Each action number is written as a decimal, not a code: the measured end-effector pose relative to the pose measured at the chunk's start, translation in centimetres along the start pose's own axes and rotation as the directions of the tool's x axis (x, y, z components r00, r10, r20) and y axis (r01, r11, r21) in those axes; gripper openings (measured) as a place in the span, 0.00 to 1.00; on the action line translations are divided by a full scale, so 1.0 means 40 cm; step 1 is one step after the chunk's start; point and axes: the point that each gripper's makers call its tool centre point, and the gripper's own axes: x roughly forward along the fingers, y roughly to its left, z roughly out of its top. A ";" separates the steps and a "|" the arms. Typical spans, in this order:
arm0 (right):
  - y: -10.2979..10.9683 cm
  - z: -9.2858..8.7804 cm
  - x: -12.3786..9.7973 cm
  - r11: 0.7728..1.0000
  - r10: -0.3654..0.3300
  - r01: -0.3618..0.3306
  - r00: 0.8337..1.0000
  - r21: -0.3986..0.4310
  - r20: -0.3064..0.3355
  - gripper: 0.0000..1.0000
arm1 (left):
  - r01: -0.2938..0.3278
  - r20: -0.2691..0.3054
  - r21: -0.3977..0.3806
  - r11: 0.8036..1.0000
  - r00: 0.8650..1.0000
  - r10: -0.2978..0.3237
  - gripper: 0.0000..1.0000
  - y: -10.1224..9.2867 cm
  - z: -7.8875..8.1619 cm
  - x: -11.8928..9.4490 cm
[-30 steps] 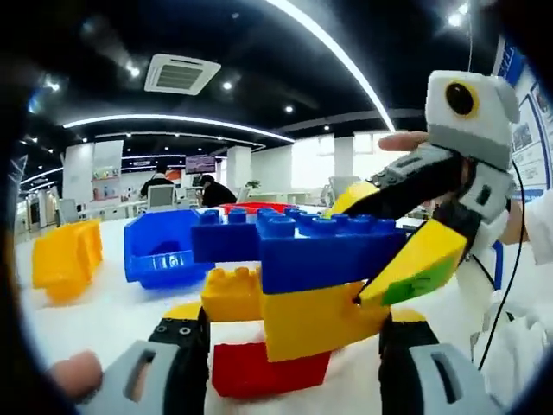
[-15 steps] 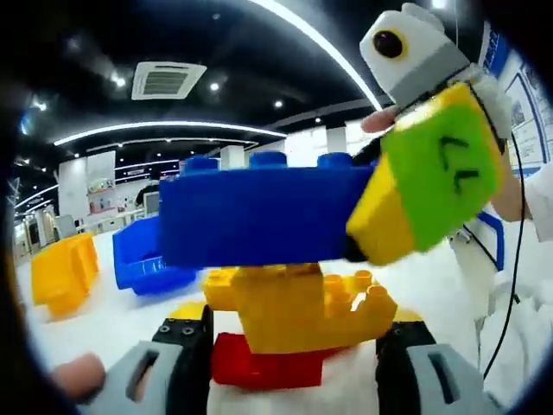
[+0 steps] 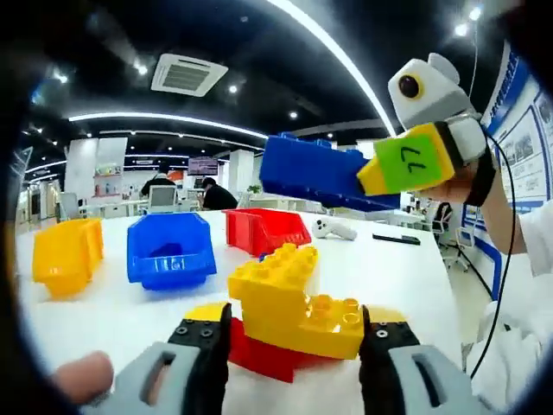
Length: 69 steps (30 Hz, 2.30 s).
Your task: Take apart the toy blocks one by one and place each separated block into its matching bin, sorting the blocks by their type until all the connected pieces are disassembled and separated into the correct bins
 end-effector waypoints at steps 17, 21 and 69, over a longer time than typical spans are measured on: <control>-0.161 0.125 0.065 0.992 -0.123 0.123 0.992 0.040 0.011 0.25 | 0.012 0.011 0.005 1.000 1.000 -0.012 0.66 0.010 0.025 -0.004; -0.191 0.156 0.106 0.989 -0.145 0.145 0.989 0.024 0.021 0.25 | 0.003 0.014 0.005 1.000 1.000 -0.003 0.66 0.020 0.029 -0.010; -0.399 -0.082 -0.020 0.955 -0.259 0.202 0.925 -0.217 -0.277 0.43 | 0.020 0.012 0.003 1.000 1.000 -0.020 0.62 0.060 0.044 -0.003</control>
